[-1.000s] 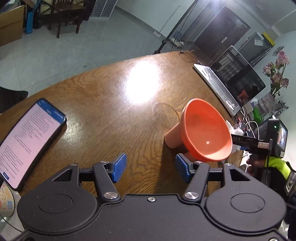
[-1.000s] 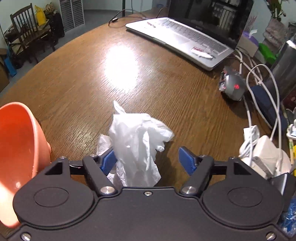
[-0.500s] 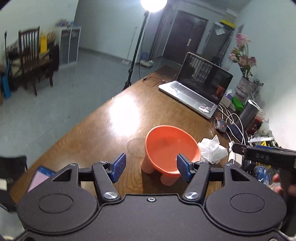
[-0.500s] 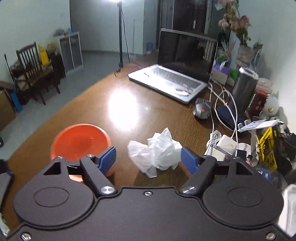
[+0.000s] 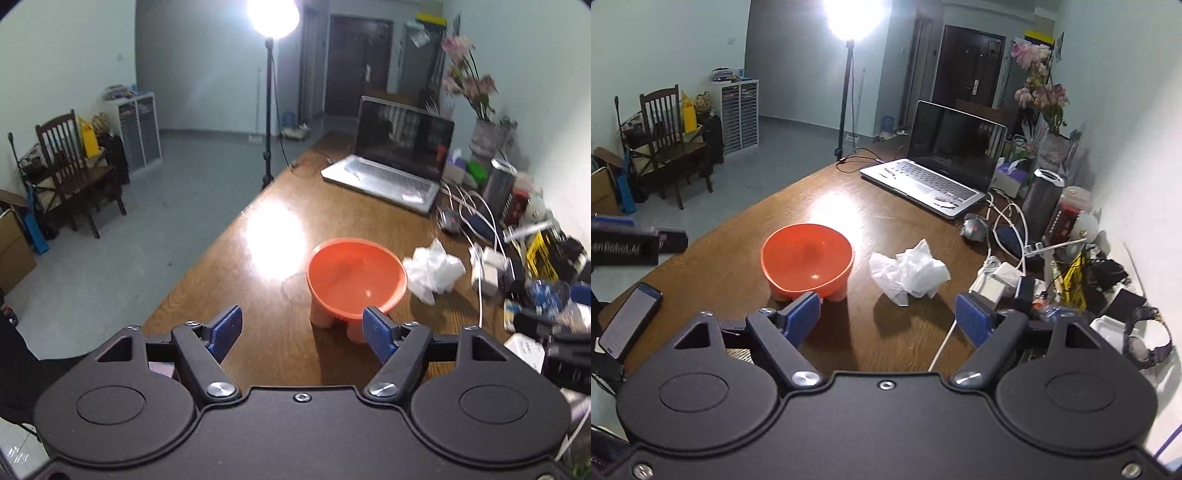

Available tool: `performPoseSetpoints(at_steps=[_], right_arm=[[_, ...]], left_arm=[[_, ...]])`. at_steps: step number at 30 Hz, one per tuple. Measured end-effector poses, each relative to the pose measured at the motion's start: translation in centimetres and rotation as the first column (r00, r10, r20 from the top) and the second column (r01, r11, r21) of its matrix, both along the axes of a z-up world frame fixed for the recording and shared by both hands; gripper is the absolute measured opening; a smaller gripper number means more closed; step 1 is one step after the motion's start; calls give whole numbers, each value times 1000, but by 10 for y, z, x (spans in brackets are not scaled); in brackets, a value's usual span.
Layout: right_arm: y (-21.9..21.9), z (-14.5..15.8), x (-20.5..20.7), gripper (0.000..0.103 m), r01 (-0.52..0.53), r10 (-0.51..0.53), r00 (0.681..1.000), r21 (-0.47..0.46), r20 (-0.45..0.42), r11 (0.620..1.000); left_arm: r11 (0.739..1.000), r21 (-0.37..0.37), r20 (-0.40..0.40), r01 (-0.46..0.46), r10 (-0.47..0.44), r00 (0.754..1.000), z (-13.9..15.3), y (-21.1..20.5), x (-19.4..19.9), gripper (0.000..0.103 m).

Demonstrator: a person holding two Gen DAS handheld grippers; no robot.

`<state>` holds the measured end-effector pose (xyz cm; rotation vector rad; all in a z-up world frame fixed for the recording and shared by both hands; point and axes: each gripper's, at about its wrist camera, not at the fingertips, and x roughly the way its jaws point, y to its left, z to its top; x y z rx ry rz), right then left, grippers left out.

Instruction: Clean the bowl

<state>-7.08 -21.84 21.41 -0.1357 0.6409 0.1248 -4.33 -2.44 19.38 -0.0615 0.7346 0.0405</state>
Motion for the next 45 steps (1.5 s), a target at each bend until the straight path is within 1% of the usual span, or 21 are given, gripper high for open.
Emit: performPoseSetpoints(at_steps=[2, 4, 8, 12, 20, 26, 29, 32, 40, 43, 45], right_arm=[[-4, 5, 1, 84, 5, -4, 1000, 32, -28, 999], [-3, 5, -2, 84, -2, 2, 1000, 15, -30, 1000], [-2, 4, -4, 84, -16, 17, 999, 22, -37, 1000], [-1, 0, -1, 84, -31, 33, 998, 35, -59, 999], [-3, -2, 0, 84, -27, 30, 997, 51, -74, 998], [-4, -2, 2, 84, -39, 43, 996, 53, -78, 998], [-5, -3, 4, 84, -41, 46, 995, 58, -87, 997], [-6, -3, 5, 84, -38, 44, 995, 61, -90, 997], [-5, -3, 5, 84, -47, 52, 994, 61, -94, 997], [-5, -5, 7, 84, -50, 57, 993, 68, -102, 996], [-6, -9, 11, 85, -51, 60, 992, 80, -112, 996]], left_arm=[[1000, -8, -38, 6, -6, 999, -4, 0, -4, 71], [1000, -5, -64, 13, -13, 998, -6, -1, -8, 71], [1000, 4, -67, 10, -9, 998, -7, 3, -10, 71], [1000, 0, -70, 19, -19, 997, -7, 4, -11, 71], [1000, -16, -82, 25, -26, 996, -10, 4, -11, 71], [997, -59, -100, 42, -48, 994, -13, 6, -12, 71], [996, -78, -113, 36, -44, 993, -15, 8, -11, 77], [995, -90, -121, 28, -39, 992, -15, 11, -12, 78], [995, -95, -118, 36, -47, 992, -14, 10, -12, 80], [992, -118, -132, 38, -54, 990, -18, 12, -9, 81], [991, -127, -137, 42, -60, 989, -26, 15, -5, 83]])
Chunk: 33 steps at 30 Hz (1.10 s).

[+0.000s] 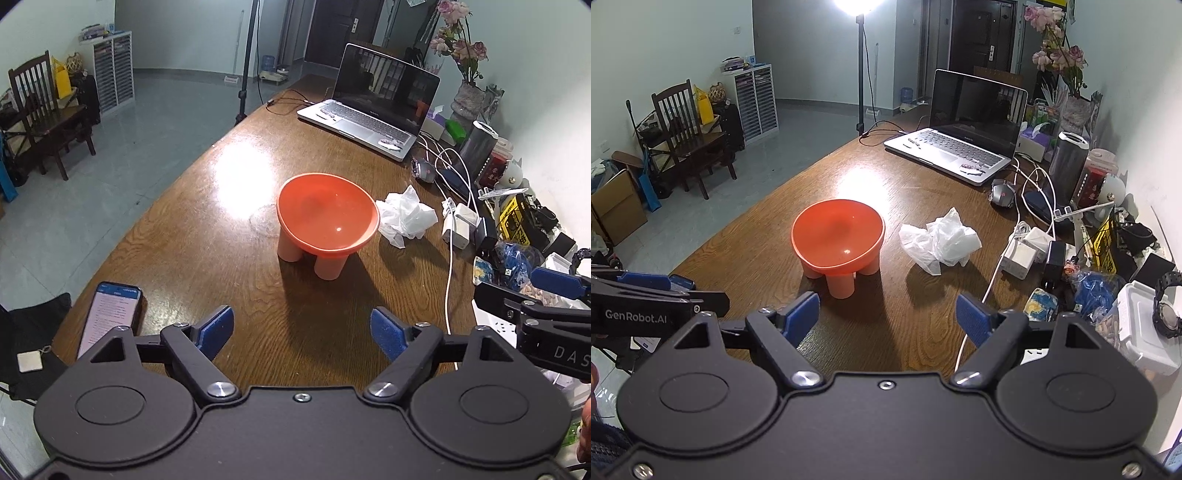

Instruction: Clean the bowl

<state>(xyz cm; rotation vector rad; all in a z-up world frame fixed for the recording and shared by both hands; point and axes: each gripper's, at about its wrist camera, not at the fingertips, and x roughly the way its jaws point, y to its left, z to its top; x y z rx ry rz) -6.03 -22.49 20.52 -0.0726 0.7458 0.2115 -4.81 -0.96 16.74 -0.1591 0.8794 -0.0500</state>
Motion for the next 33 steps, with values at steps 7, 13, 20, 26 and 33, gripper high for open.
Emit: performPoseSetpoints(at_steps=[7, 13, 20, 26, 33], right_arm=[[0, -36, 17, 86, -54, 54, 999, -21, -7, 998], [-3, -94, 37, 86, -124, 124, 992, -16, -10, 992], [-2, -139, 41, 86, -155, 154, 988, 54, 15, 987], [7, -166, 42, 86, -136, 135, 990, 26, 33, 990], [8, -180, 38, 86, -109, 109, 994, 26, 18, 994]], left_arm=[[998, 63, 64, 23, -27, 998, -40, 2, 10, 84], [992, 125, 192, 16, -40, 981, -94, -6, 10, 84], [994, 111, 171, 0, -19, 985, -127, 3, 15, 84], [988, 156, 196, 7, -38, 980, -146, 6, 14, 100], [983, 174, 188, 60, -93, 978, -158, 0, 13, 103]])
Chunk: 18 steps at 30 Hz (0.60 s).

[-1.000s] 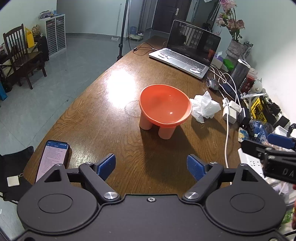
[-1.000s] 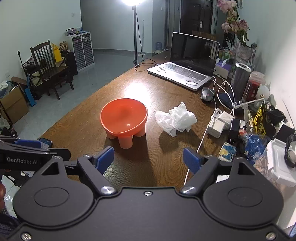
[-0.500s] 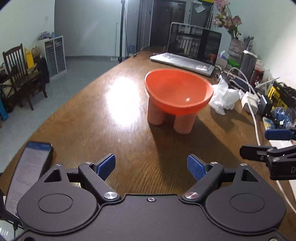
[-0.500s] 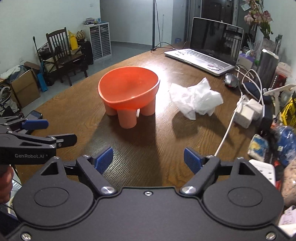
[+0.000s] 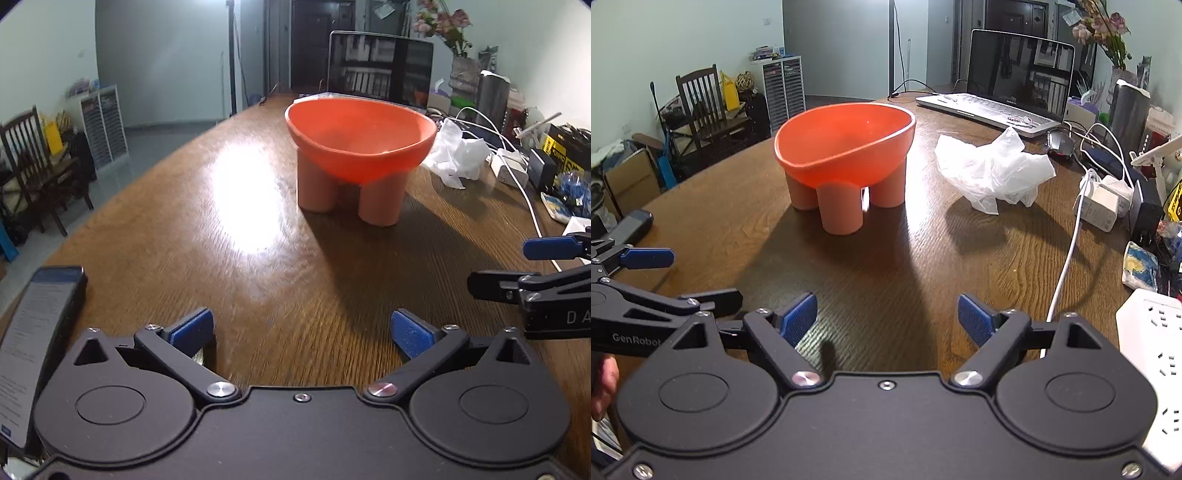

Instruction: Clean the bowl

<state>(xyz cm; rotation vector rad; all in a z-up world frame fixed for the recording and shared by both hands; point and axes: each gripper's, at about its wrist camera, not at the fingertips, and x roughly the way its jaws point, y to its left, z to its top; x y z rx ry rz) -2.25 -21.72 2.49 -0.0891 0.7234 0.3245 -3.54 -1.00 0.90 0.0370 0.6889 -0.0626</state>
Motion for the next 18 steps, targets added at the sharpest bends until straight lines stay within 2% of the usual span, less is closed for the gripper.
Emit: performPoseSetpoints(at_steps=[5, 7, 11, 18], right_arm=[[-3, -8, 0, 87, 13, -13, 1000, 7, -18, 1000], [-2, -11, -2, 89, 17, -17, 1000, -2, 1, 1000], [-4, -16, 0, 103, 65, -65, 998, -13, 10, 998], [-6, -16, 1, 103, 64, -64, 998, -9, 11, 998]], left_arm=[[1000, -1, -2, 3, -3, 1000, 0, 1, 2, 103], [1000, -2, -6, 3, -3, 1000, 0, 2, 4, 103], [1000, 1, -26, 7, -7, 1000, 1, 3, 9, 103], [1000, 3, -14, -3, 3, 1000, -2, 2, 15, 103]])
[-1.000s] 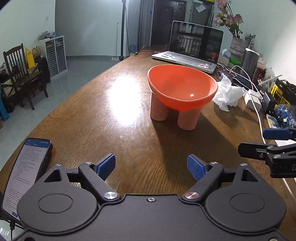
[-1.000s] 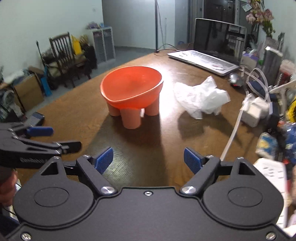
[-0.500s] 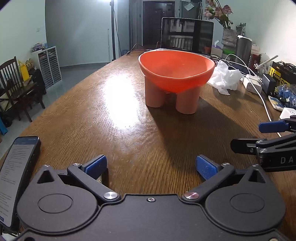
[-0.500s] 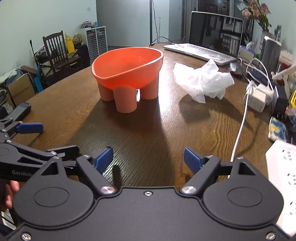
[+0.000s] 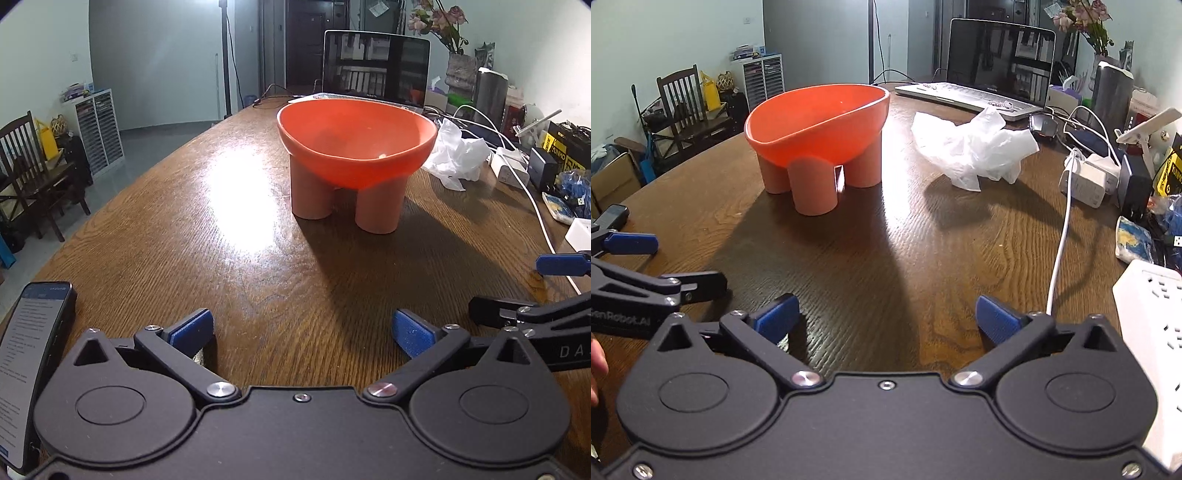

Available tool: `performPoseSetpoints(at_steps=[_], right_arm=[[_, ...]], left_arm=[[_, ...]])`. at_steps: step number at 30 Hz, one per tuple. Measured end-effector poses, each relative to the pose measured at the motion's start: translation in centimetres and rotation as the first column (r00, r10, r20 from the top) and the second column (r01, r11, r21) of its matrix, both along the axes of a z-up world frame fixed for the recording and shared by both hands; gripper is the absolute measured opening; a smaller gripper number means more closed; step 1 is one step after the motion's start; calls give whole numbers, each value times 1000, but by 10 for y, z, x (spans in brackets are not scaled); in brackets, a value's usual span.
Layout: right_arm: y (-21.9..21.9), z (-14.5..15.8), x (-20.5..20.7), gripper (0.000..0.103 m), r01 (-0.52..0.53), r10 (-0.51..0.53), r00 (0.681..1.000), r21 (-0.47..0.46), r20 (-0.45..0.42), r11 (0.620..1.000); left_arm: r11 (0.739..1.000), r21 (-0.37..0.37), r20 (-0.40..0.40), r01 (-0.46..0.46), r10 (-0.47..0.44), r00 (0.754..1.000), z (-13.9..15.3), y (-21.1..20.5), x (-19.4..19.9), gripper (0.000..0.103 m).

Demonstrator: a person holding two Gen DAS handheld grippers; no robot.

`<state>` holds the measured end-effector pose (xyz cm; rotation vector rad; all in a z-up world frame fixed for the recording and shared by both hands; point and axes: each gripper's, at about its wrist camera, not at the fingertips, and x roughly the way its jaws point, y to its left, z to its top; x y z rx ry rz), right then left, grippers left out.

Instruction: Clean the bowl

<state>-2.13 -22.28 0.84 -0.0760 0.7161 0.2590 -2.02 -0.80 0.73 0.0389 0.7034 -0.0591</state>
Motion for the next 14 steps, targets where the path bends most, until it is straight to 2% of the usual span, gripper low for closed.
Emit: performPoseSetpoints(at_steps=[14], right_arm=[[-1, 0, -1, 103, -2, 2, 1000, 4, 0, 1000]], left_arm=[[1000, -1, 13, 6, -6, 1000, 2, -3, 5, 103]])
